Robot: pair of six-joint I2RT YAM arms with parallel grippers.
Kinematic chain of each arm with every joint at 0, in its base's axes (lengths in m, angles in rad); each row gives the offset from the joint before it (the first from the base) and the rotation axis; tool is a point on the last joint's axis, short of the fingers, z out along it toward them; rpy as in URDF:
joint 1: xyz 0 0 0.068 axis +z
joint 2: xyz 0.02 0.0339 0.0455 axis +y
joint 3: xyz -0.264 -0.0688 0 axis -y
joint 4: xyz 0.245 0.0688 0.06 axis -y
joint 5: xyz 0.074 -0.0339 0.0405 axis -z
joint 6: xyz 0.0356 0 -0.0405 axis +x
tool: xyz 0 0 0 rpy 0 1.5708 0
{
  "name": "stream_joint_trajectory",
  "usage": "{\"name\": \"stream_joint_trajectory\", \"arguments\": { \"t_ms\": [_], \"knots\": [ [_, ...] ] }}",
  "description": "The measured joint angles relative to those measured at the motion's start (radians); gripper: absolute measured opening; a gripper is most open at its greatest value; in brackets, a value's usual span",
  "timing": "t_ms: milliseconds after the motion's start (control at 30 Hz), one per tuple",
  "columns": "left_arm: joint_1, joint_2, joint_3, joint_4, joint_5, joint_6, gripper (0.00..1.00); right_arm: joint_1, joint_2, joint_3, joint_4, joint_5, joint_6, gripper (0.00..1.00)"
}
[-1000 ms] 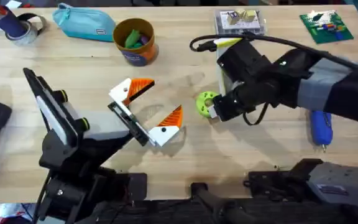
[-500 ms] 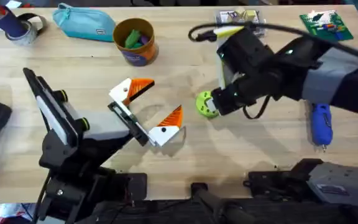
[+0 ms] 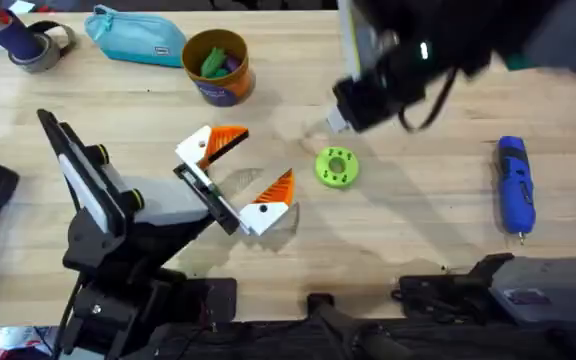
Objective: Pick up the gripper from the table and insert it into the empty holder that is missing its gripper. Then pick up a screw, insert it into the mounting hole, and use the screwdriver to tighten it. Finally, clean up the table by picking up the vegetable and placing it into the bucket.
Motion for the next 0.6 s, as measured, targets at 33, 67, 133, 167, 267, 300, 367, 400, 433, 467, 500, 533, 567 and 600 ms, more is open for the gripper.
{"name": "stream_joint_trajectory", "arguments": {
  "t_ms": [33, 67, 133, 167, 267, 300, 367, 400, 433, 467, 500, 533, 567, 600],
  "knots": [
    [0.000, 0.000, 0.000, 0.000, 0.000, 0.000, 0.991, 0.000, 0.038, 0.068, -0.041, 0.002, -0.012, 0.006],
    [0.000, 0.000, 0.000, 0.000, 0.000, 0.000, 0.991, 0.002, 0.076, 0.132, -0.073, 0.005, -0.024, 0.006],
    [0.000, 0.000, 0.000, 0.000, 0.000, 0.000, 0.991, 0.009, 0.156, 0.257, -0.139, 0.005, -0.052, 0.006],
    [0.000, 0.000, 0.000, 0.000, 0.000, 0.000, 0.991, 0.015, 0.196, 0.317, -0.161, -0.001, -0.069, 0.006],
    [0.000, 0.000, 0.000, 0.000, 0.000, 0.000, 0.991, 0.036, 0.294, 0.463, -0.196, -0.057, -0.115, 0.006],
    [0.000, 0.000, 0.000, 0.000, 0.000, 0.000, 0.991, 0.043, 0.317, 0.501, -0.199, -0.083, -0.129, 0.006],
    [0.000, 0.000, 0.000, 0.000, 0.000, 0.000, 0.991, 0.058, 0.347, 0.561, -0.200, -0.134, -0.156, 0.006],
    [0.000, 0.000, 0.000, 0.000, -0.001, 0.000, 0.991, 0.066, 0.352, 0.579, -0.199, -0.154, -0.170, 0.006],
    [0.000, 0.000, 0.000, 0.000, -0.001, 0.000, 0.991, 0.074, 0.354, 0.591, -0.200, -0.171, -0.184, 0.006],
    [0.000, 0.000, 0.000, 0.000, -0.001, 0.000, 0.991, 0.083, 0.353, 0.600, -0.202, -0.186, -0.198, 0.006],
    [0.000, 0.000, 0.000, 0.000, -0.001, 0.000, 0.991, 0.092, 0.353, 0.607, -0.203, -0.204, -0.213, 0.006],
    [0.000, 0.000, 0.000, 0.000, -0.001, 0.000, 0.991, 0.103, 0.352, 0.612, -0.202, -0.227, -0.233, 0.006],
    [0.000, 0.000, 0.000, 0.000, -0.001, 0.000, 0.991, 0.114, 0.352, 0.614, -0.202, -0.247, -0.251, 0.006],
    [0.000, 0.000, 0.000, 0.000, -0.001, 0.000, 0.991, 0.128, 0.352, 0.614, -0.201, -0.270, -0.271, 0.006]
  ]
}}
